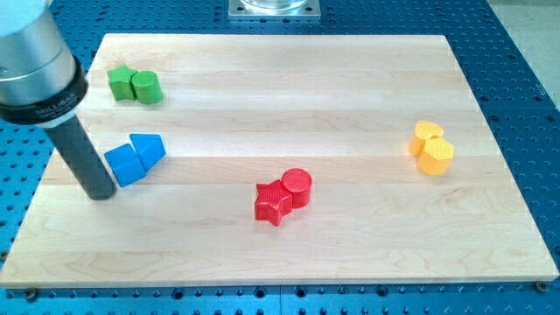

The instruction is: Separate the blue blocks from each other

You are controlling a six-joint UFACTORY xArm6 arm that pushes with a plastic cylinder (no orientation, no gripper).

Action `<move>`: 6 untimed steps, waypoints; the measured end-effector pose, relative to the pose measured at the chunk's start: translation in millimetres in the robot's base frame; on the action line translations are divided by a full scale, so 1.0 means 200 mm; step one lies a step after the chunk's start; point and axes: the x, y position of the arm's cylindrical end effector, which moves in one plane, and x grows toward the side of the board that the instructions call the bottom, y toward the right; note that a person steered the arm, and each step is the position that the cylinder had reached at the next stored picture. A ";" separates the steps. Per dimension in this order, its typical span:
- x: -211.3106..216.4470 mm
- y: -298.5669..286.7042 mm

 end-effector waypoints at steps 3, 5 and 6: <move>-0.18 -0.05; -0.18 0.67; -0.15 0.12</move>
